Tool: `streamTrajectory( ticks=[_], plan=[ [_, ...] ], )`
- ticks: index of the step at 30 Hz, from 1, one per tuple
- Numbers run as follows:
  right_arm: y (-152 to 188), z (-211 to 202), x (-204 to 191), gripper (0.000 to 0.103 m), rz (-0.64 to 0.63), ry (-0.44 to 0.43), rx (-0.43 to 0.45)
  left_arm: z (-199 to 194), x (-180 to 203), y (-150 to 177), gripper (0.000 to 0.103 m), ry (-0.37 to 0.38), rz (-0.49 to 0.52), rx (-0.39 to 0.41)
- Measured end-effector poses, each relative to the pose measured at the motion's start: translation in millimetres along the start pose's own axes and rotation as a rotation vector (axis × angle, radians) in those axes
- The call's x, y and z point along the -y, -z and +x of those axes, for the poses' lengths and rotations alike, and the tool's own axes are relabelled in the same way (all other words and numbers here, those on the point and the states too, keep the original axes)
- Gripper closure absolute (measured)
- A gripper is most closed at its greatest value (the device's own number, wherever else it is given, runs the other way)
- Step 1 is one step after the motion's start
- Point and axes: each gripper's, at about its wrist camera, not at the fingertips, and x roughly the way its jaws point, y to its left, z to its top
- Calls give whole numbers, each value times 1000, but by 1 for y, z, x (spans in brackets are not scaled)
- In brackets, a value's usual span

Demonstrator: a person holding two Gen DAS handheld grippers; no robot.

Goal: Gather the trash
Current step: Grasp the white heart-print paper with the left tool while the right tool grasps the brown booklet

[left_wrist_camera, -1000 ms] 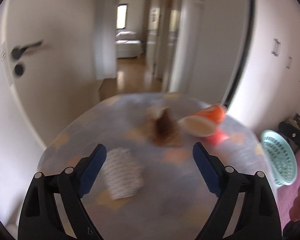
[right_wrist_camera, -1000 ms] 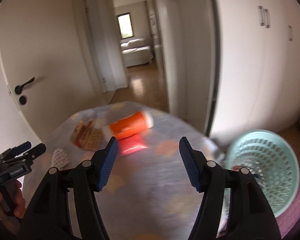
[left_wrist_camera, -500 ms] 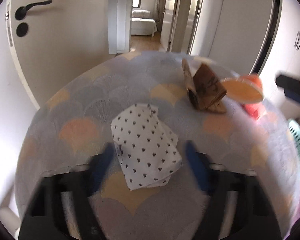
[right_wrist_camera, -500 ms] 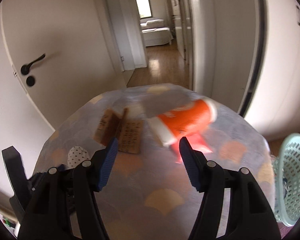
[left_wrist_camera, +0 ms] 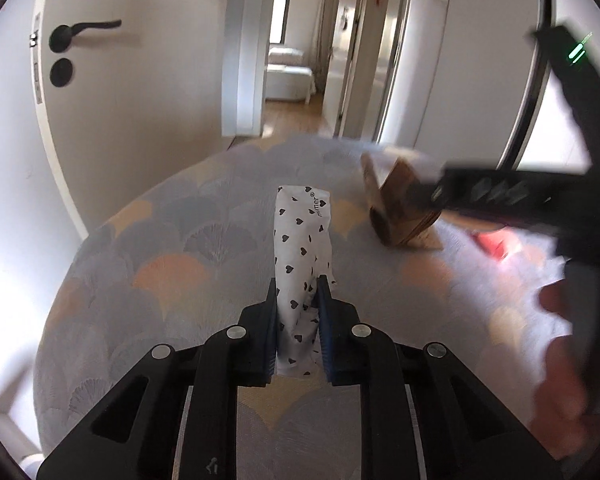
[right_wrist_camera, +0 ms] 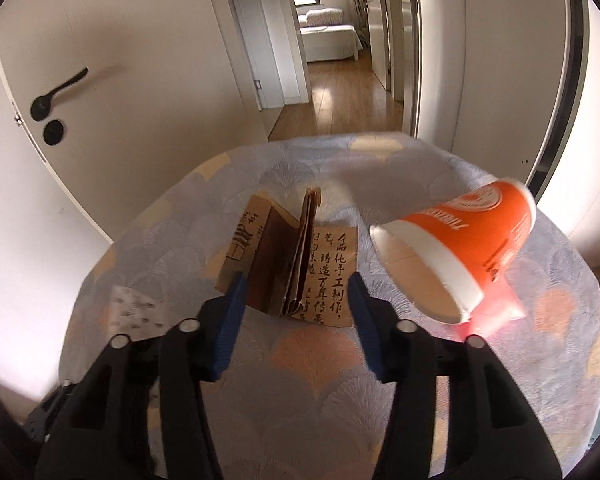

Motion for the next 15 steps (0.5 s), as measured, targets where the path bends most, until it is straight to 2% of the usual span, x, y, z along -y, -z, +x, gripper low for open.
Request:
streamTrajectory(
  ticks=[2,6,8,10,15],
  plan=[
    [1,4,-1,62,-6,16,2,-2,0,6,88,4,-1,3],
    [1,16,-2,83,-13,21,-26,-1,2,4,88,14,-5,3],
    [2,21,-4,95,-20,-5,-40,-2,2,5,88,13,-11,8],
    [4,13,-7,100,-28,-19,-26,3,-2,4,88,20,-19,18],
    [7,-22,-11,100,-56,-37,37,-3,-3,7,88,11,-32,25]
  ],
)
